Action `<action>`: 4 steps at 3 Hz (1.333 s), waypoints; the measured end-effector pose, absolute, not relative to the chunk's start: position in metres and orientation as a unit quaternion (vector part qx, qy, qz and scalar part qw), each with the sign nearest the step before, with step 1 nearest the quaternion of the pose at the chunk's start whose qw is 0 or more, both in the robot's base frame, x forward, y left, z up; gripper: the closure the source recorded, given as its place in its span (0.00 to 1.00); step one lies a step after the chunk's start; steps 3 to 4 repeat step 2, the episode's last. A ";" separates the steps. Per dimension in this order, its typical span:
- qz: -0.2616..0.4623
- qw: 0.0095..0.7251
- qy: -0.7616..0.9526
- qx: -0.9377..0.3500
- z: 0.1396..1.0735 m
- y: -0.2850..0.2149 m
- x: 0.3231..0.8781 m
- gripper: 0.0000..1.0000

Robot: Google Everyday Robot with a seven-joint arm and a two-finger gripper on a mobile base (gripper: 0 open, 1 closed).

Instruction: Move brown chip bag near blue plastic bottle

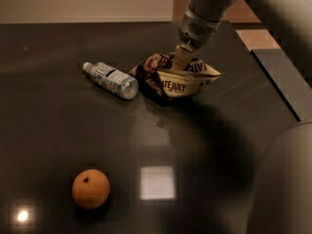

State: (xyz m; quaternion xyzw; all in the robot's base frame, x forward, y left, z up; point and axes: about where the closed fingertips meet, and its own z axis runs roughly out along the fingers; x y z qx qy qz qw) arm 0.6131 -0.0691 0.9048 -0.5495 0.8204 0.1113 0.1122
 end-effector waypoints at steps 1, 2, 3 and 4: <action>0.111 0.119 0.820 -0.549 0.904 -0.066 0.617 0.13; 0.111 0.124 0.819 -0.548 0.903 -0.063 0.621 0.00; 0.111 0.124 0.819 -0.548 0.903 -0.063 0.621 0.00; 0.111 0.124 0.819 -0.548 0.903 -0.063 0.621 0.00</action>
Offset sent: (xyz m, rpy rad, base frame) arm 0.0037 0.0028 -0.0008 0.0064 -0.0101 -0.0019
